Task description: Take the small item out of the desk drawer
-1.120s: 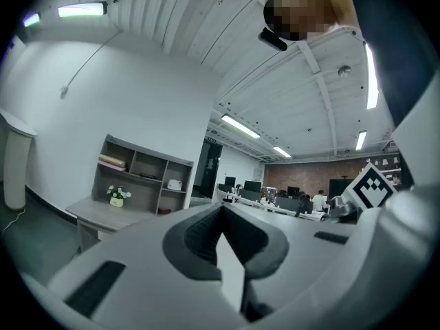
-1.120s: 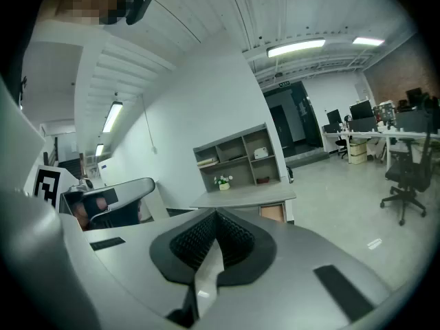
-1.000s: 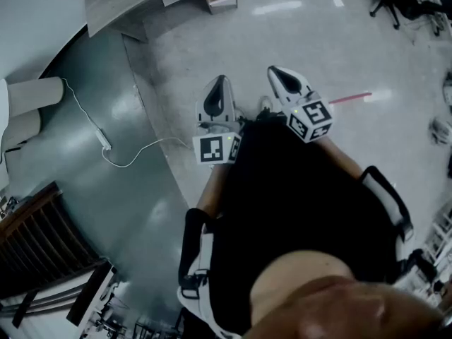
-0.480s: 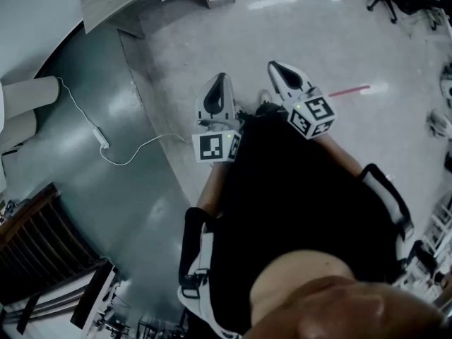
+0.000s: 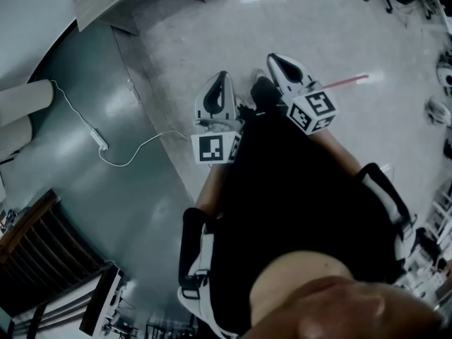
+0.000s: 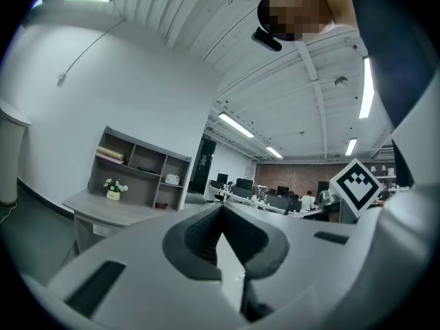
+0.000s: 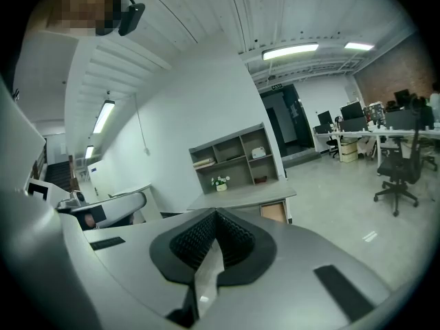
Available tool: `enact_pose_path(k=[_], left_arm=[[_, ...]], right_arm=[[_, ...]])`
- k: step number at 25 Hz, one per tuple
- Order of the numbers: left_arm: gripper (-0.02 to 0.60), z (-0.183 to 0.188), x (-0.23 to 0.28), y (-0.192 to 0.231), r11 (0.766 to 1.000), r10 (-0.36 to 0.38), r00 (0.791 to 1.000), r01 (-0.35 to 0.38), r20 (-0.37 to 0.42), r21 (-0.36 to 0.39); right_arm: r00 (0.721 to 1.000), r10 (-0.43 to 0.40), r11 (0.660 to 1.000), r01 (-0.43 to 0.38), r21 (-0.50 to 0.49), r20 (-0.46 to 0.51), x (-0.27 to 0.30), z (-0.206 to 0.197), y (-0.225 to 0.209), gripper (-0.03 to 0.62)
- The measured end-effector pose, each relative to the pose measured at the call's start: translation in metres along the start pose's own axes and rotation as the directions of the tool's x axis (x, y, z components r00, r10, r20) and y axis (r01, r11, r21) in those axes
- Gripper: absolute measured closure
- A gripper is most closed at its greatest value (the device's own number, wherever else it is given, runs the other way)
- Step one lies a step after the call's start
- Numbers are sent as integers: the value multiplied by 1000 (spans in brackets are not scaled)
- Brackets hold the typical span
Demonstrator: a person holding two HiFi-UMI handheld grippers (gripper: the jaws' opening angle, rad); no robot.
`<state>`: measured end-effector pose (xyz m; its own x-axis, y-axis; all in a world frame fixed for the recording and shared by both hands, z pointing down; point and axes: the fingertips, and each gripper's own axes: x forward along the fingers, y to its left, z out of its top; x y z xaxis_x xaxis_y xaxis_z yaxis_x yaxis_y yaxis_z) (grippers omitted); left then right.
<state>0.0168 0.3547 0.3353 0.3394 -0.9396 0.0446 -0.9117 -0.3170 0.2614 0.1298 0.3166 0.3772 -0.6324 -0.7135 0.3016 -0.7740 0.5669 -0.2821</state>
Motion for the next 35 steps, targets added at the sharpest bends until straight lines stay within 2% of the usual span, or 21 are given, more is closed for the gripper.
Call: enact_pose_path(k=[7, 14, 18, 22, 26, 35], left_arm=[[583, -5, 9, 20, 1000, 9, 1000, -9, -24, 3], [583, 2, 50, 47, 1000, 25, 999, -25, -22, -11], [583, 2, 86, 61, 999, 13, 999, -12, -45, 30], [583, 10, 134, 73, 999, 34, 998, -35, -43, -9], [583, 12, 186, 90, 999, 37, 996, -34, -79, 42], [583, 35, 279, 112, 995, 99, 993, -97, -60, 35]], right_arm=[[1000, 5, 1000, -5, 2, -16, 24, -1, -2, 595], [1000, 12, 1000, -12, 3, -21, 70, 13, -23, 595], [1000, 15, 1000, -14, 4, -27, 101, 28, -44, 595], [999, 20, 1000, -19, 6, -32, 135, 46, -75, 595], [999, 23, 1000, -23, 15, -45, 175, 68, -107, 595], [994, 57, 998, -57, -4, -97, 246, 96, -173, 595]])
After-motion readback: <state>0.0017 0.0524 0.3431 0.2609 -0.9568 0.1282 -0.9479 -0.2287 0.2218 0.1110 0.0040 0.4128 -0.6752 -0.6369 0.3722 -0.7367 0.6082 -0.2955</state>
